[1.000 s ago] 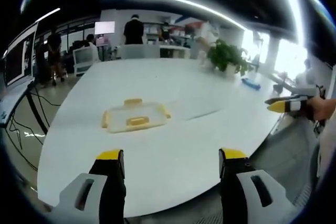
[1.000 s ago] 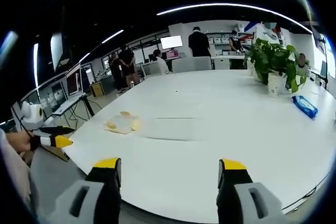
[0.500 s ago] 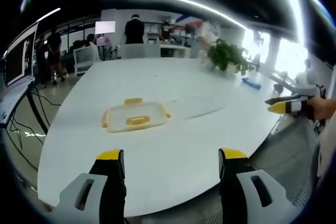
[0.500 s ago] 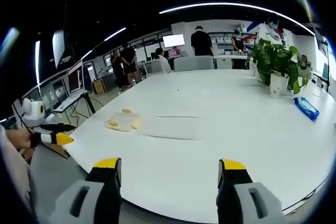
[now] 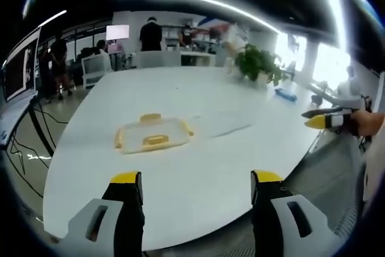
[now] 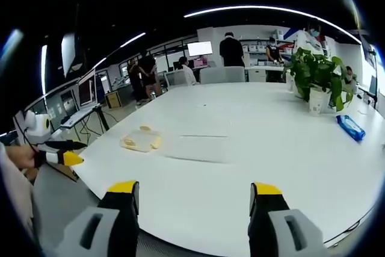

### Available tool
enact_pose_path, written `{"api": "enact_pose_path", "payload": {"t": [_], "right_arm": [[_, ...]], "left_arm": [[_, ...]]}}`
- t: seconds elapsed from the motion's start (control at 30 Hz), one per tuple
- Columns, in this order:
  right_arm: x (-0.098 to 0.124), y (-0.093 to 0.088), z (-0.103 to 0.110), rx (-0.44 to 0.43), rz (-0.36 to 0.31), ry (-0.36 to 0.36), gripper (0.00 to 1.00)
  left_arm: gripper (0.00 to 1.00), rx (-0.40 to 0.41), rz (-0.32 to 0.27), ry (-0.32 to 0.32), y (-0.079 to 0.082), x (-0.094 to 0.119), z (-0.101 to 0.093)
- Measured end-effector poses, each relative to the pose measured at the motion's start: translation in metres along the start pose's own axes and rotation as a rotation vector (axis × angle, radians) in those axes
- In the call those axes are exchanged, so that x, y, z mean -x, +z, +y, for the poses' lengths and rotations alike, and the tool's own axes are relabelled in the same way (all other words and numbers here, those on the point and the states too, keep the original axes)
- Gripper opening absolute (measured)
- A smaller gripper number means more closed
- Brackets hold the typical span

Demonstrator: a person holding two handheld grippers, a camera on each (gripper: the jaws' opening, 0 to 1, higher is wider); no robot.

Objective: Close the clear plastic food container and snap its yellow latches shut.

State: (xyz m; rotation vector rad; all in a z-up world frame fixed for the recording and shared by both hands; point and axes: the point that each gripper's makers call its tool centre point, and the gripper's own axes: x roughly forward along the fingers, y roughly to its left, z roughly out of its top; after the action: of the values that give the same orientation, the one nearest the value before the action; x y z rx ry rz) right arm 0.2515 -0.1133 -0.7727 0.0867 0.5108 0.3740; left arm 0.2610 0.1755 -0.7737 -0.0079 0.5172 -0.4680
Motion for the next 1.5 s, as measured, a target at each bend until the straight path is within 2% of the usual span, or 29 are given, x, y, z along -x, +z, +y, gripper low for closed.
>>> {"api": "enact_pose_path", "payload": {"t": [0.1,0.27,0.33,0.37,0.47,0.53,0.8,1.2,1.5], "right_arm": [[0.002,0.001,0.001,-0.006,-0.008,0.004,0.75],[0.002,0.004,0.004,-0.02,-0.013,0.019,0.75],[0.002,0.005,0.005,-0.019,-0.011,0.026,0.75],[0.002,0.006,0.007,-0.016,-0.008,0.034,0.75],[0.0,0.009,0.012,0.0,0.004,0.06,0.75],[-0.004,0.007,0.012,0.012,0.035,0.071,0.74],[-0.016,0.031,0.011,0.04,0.014,0.09,0.74],[-0.045,0.041,0.025,0.071,0.042,0.142,0.73],[-0.066,0.049,0.041,0.109,0.056,0.188,0.73]], "left_arm": [[0.72,0.01,0.009,-0.01,0.0,0.0,-0.002],[0.76,0.025,-0.008,-0.039,0.006,0.002,-0.005],[0.76,0.008,-0.014,-0.038,0.009,0.002,-0.004],[0.76,-0.018,-0.014,-0.033,0.011,0.001,0.001],[0.76,-0.031,-0.026,-0.022,0.019,0.003,0.012],[0.76,-0.05,-0.036,-0.015,0.023,0.002,0.021],[0.75,-0.084,-0.03,0.0,0.027,-0.005,0.049],[0.75,-0.104,0.015,-0.025,0.02,-0.021,0.068],[0.75,-0.143,0.037,-0.042,0.025,-0.032,0.084]]}}
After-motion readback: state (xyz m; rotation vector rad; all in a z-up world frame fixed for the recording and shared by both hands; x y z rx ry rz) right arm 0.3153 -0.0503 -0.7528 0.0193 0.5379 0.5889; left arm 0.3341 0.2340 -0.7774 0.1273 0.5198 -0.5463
